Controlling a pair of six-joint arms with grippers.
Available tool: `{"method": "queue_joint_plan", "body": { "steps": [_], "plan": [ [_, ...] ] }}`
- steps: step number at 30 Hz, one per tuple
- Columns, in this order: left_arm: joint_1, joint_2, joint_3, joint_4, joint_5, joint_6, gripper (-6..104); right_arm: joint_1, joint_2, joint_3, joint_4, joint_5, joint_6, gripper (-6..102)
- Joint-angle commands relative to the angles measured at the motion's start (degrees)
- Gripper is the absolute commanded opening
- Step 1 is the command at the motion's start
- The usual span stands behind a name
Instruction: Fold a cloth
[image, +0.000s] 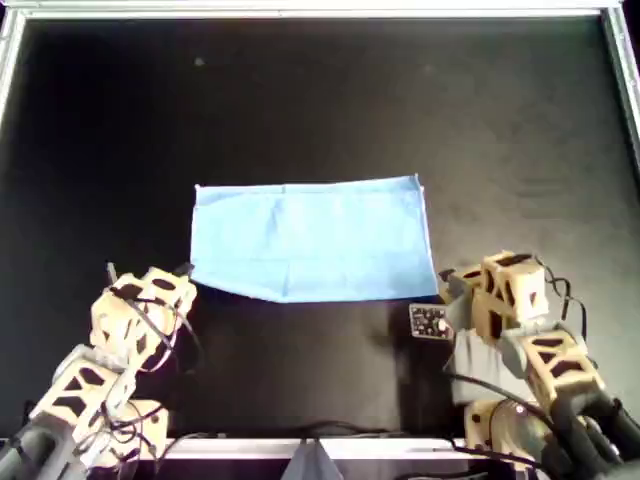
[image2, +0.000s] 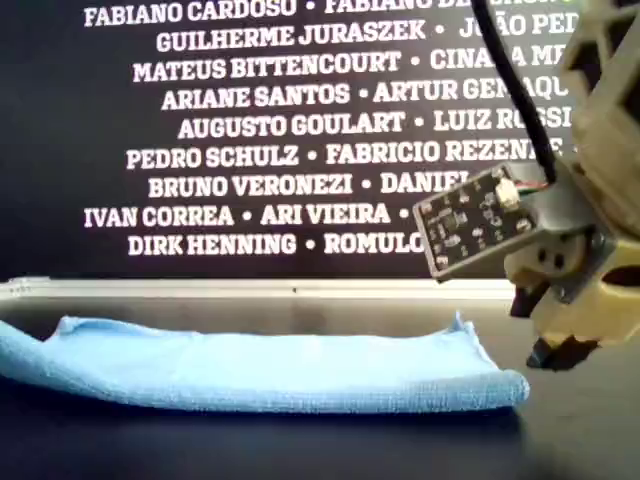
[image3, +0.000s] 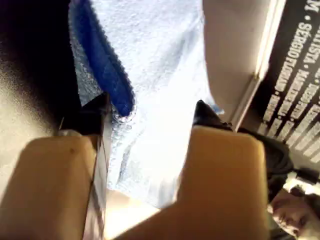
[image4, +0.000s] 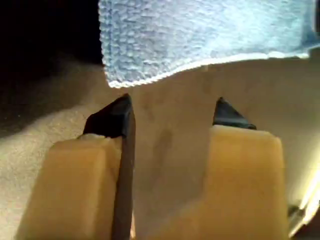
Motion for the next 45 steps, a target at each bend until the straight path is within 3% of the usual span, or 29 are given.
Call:
{"method": "queue_joint_plan", "body": {
  "steps": [1, 7, 11, 18, 27, 33, 45],
  "plan": [
    [3.3, 2.7, -0.5, 0.0, -1.6, 0.4, 59, -0.2, 2.3, -0.4, -1.6, 0.4, -0.26, 65],
    [12.0, 19.2, -0.5, 0.0, -8.8, 0.3, 59, 0.7, 0.9, -0.4, -1.6, -0.3, -0.97, 65],
    [13.5, 23.7, -0.5, -0.2, -11.6, 0.3, 59, 0.9, 0.7, -0.4, -1.6, -0.7, -2.2, 65],
    [13.5, 23.4, -0.4, 0.0, -11.7, 0.3, 59, 0.9, -8.4, -2.5, -1.6, -0.7, -3.34, 65],
    [13.5, 23.4, -0.4, 0.0, -11.2, 0.3, 59, 0.9, -11.0, -4.6, -0.4, -0.7, -3.34, 65],
    [13.0, 23.4, -0.4, 0.0, -10.8, 0.3, 59, 1.2, -11.2, -7.7, -0.5, -0.7, -2.29, 65],
    [13.0, 23.4, -0.4, 0.0, -10.8, 0.3, 59, 6.2, -15.8, -11.2, -0.7, 0.3, -2.11, 65]
  ]
}}
